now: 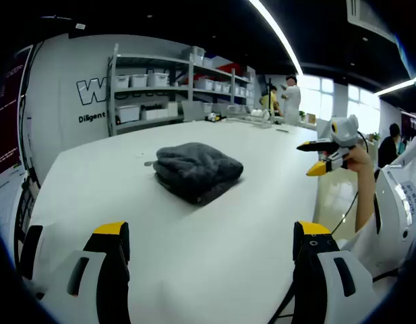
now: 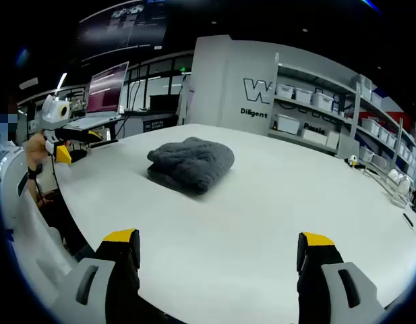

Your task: Open the folded towel by lifting each exposed corner and separating the folded layers until the towel lies flat within the target outline without major curled edges

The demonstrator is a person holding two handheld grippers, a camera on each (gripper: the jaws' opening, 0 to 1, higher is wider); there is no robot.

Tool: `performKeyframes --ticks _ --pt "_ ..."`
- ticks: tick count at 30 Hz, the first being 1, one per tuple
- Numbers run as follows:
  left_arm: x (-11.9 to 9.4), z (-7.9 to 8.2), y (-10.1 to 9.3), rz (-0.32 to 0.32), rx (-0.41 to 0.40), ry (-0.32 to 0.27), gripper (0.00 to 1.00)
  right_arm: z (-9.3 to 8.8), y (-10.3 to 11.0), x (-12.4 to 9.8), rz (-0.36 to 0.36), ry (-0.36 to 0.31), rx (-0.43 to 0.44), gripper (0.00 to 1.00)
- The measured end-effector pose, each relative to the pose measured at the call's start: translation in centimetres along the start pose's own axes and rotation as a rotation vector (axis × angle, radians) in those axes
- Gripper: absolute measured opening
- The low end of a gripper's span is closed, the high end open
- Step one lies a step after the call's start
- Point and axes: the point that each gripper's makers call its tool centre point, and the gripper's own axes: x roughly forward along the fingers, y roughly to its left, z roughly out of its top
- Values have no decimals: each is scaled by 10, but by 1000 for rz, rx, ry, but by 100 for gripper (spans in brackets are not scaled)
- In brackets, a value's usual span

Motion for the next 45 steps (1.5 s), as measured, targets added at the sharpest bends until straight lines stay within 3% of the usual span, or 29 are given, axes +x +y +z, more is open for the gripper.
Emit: performKeyframes --ticks 28,32,39,45 --pt "1 -3 4 9 -28 11 99 -4 8 2 31 -1 -4 99" --pt "3 3 -3 15 -19 -1 99 -7 8 6 56 0 7 99" --pt "10 -3 -10 5 -13 38 99 -7 8 10 78 -1 4 99" --pt "10 0 -11 -3 -13 27 99 -3 13 17 101 1 -8 99"
